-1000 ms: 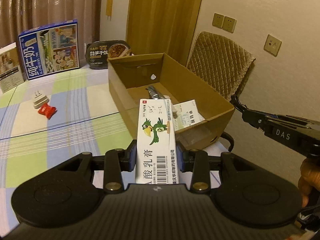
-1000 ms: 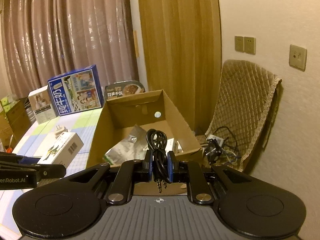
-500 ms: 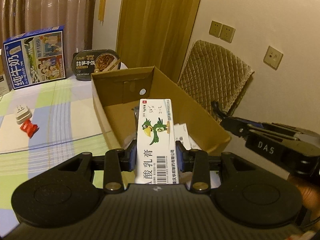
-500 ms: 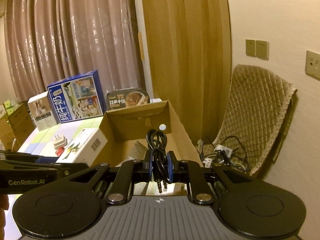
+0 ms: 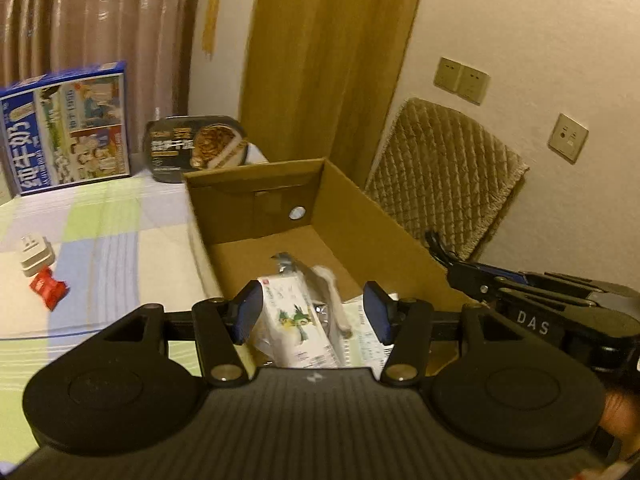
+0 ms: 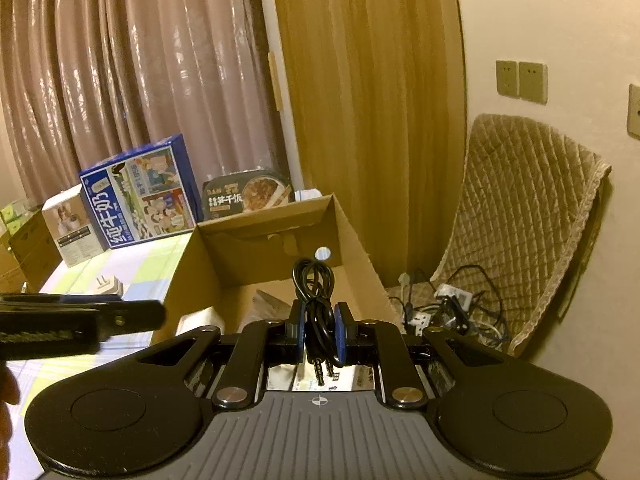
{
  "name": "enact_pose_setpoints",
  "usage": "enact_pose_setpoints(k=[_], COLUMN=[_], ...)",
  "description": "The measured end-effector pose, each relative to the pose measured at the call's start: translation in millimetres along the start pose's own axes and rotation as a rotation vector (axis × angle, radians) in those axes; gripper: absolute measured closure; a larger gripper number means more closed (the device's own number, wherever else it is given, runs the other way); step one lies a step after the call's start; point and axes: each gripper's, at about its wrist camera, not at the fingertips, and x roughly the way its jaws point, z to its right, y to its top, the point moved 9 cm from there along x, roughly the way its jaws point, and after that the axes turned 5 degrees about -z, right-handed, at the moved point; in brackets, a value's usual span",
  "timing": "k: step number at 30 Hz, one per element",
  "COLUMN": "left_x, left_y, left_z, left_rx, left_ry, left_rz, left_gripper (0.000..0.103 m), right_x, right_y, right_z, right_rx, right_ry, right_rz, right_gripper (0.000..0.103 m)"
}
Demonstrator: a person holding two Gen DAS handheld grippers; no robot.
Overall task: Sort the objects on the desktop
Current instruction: 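Open both tools to drop the parrot box and cable into the cardboard box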
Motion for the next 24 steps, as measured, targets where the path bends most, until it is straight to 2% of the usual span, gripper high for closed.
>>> enact_pose_setpoints(k=[3, 7, 9, 10, 11, 18, 22, 24], left_x=[-5.9, -13.4, -16.2, -17.2, -18.5, -28.2, -38.3, -44.5], left_y=[-3.4, -9.3, -13.6, -16.0, -18.6, -43.4, -56.5, -62.2], left_z=[-13.7, -29.6, -37.1, -40.6, -44.5, -71.2, -88.0, -97.6], left_rx=[-0.021, -0.050, -0.058, -0.063, -0.067, -0.090, -0.095, -0.095], left_ry=[0.013, 0.028, 0.034, 0.038, 0.042, 0.082, 0.107, 0.128], left_rz=[0.003, 0.005, 0.000, -0.004, -0.007, -0.029, -0.031, -0.031], left_gripper=[0.053, 0.052, 0.052, 0.052, 0.051, 0.044, 0.039, 0.031], right_x=[3.9, 9.8, 11.0, 10.0, 8.1, -3.2, -15.0, -20.5], right_y=[-0.5, 2.9, 5.5, 6.2, 6.6, -8.4, -14.6, -14.7], right_z=[-3.6, -10.0, -8.9, -7.2, -5.6, -0.3, -9.8, -21.3], right_rx=[0.008, 0.046, 0.066, 0.076, 0.085, 0.114, 0.128, 0.118], right_ry=[0.014, 0.089, 0.095, 0.090, 0.086, 0.071, 0.083, 0.098], right_rz=[-0.005, -0.004, -0.006, 0.000, 0.006, -0.017, -0.010, -0.003], right_gripper=[0.091, 0.089, 0.071, 0.055, 0.050, 0.047, 0.036, 0.032])
